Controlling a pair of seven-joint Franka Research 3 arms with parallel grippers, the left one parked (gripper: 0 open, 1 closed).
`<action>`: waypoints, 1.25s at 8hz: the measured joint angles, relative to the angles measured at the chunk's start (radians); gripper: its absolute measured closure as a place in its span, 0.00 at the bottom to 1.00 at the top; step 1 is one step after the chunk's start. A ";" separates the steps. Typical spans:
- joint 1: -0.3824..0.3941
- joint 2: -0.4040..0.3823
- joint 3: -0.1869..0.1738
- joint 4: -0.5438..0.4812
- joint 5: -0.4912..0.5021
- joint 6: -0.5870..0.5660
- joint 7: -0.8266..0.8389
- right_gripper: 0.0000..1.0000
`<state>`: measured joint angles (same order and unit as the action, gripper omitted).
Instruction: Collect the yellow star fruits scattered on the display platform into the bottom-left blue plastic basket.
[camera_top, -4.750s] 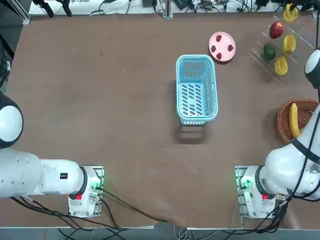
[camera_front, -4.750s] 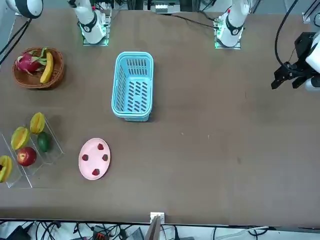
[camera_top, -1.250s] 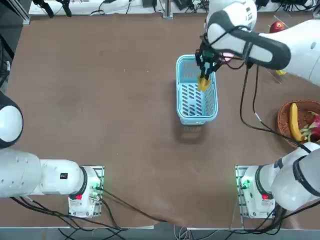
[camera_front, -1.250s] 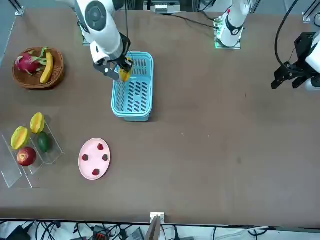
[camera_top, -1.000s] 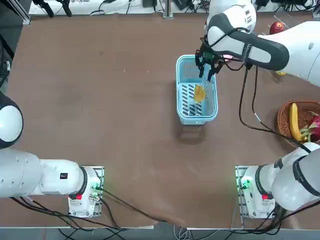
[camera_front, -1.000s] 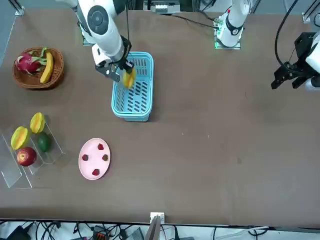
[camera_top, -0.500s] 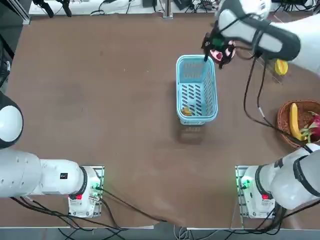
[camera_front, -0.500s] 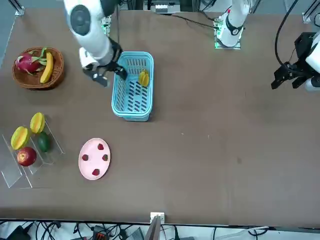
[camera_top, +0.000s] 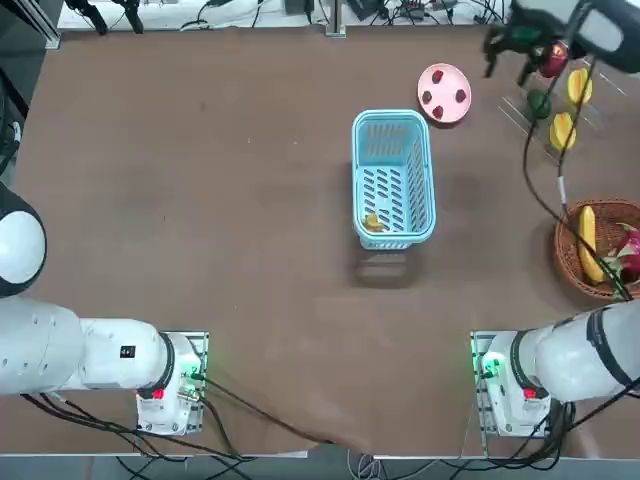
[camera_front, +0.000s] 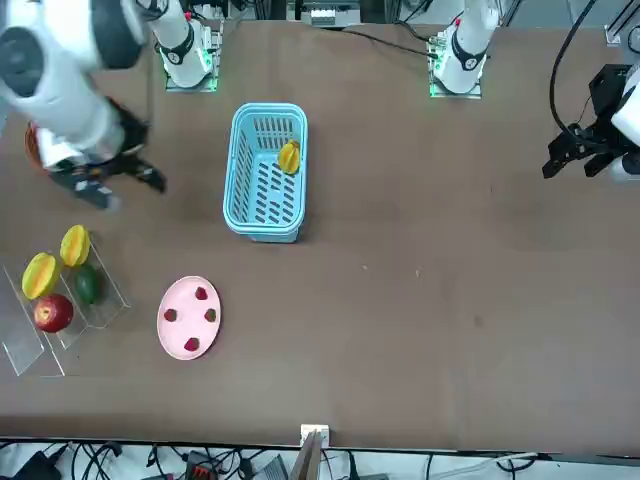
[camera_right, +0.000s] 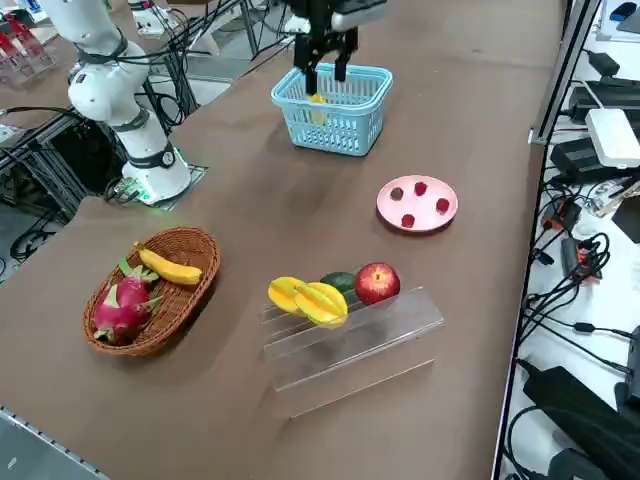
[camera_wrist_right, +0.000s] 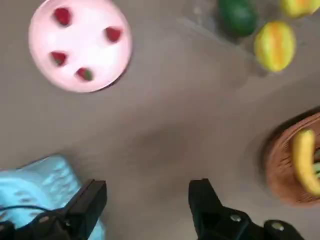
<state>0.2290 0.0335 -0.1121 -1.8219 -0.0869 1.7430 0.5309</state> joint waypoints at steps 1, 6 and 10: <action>-0.078 0.030 -0.002 0.026 -0.003 0.002 -0.101 0.00; -0.364 0.272 -0.002 0.218 -0.007 0.047 -0.525 0.03; -0.554 0.410 -0.001 0.269 0.032 0.257 -0.748 0.07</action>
<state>-0.3251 0.4432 -0.1132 -1.5531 -0.0545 1.9998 -0.2167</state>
